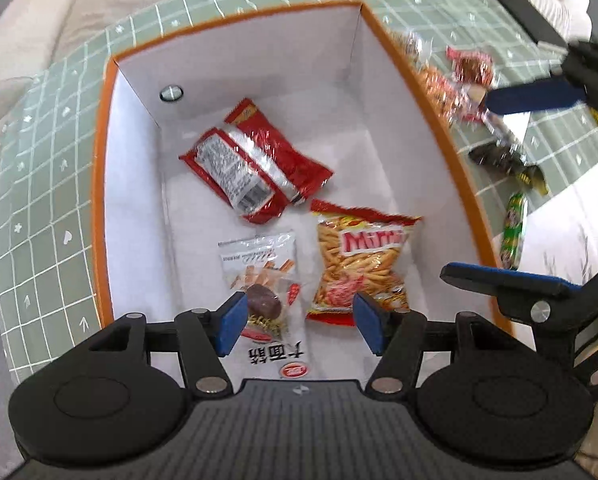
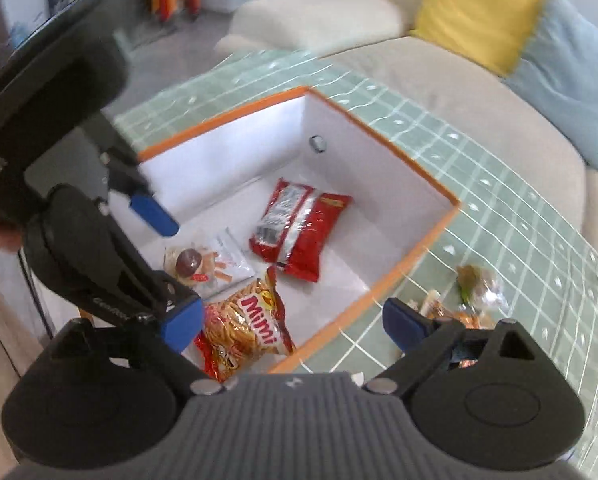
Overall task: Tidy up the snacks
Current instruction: 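Return both tools to the table and lower the left tool onto the green sausage stick, then grasp the green sausage stick with the left tool while the right tool grasps the dark seaweed packet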
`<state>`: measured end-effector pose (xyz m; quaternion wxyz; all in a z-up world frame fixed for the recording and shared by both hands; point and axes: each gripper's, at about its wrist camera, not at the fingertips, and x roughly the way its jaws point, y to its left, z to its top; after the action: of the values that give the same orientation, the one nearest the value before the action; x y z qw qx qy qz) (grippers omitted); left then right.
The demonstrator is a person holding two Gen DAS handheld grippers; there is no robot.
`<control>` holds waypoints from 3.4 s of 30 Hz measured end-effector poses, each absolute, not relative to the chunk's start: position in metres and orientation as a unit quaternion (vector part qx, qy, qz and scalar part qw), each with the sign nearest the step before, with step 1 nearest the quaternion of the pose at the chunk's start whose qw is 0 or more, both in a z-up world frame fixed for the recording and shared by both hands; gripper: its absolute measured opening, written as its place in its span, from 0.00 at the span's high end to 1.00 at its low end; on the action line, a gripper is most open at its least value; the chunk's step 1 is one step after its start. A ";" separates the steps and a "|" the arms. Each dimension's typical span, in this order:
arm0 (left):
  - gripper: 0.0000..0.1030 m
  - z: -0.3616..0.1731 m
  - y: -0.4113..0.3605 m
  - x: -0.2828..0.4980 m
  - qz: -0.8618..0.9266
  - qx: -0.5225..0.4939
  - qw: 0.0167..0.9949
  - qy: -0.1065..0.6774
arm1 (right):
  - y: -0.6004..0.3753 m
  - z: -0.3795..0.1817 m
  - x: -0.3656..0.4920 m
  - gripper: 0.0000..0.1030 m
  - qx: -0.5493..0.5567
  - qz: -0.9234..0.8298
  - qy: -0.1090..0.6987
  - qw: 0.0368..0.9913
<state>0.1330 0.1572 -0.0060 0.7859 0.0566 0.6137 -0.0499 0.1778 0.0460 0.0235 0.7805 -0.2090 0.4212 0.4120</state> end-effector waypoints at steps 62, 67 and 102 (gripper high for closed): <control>0.71 -0.098 -0.045 0.147 -0.109 0.082 0.830 0.540 | -0.162 -0.076 0.177 0.33 -0.103 0.245 0.446 0.855; 0.73 -0.098 -0.038 0.152 -0.078 0.065 0.832 0.546 | -0.153 -0.081 0.186 0.37 -0.107 0.257 0.447 0.850; 0.74 -0.094 -0.025 0.153 -0.020 0.030 0.828 0.559 | -0.125 -0.094 0.198 0.70 -0.063 0.278 0.478 0.831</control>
<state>0.1531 -0.0250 -0.0939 0.8283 0.0298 0.5592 -0.0196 0.1977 -0.1254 -0.0941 0.8310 -0.0626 0.4779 0.2779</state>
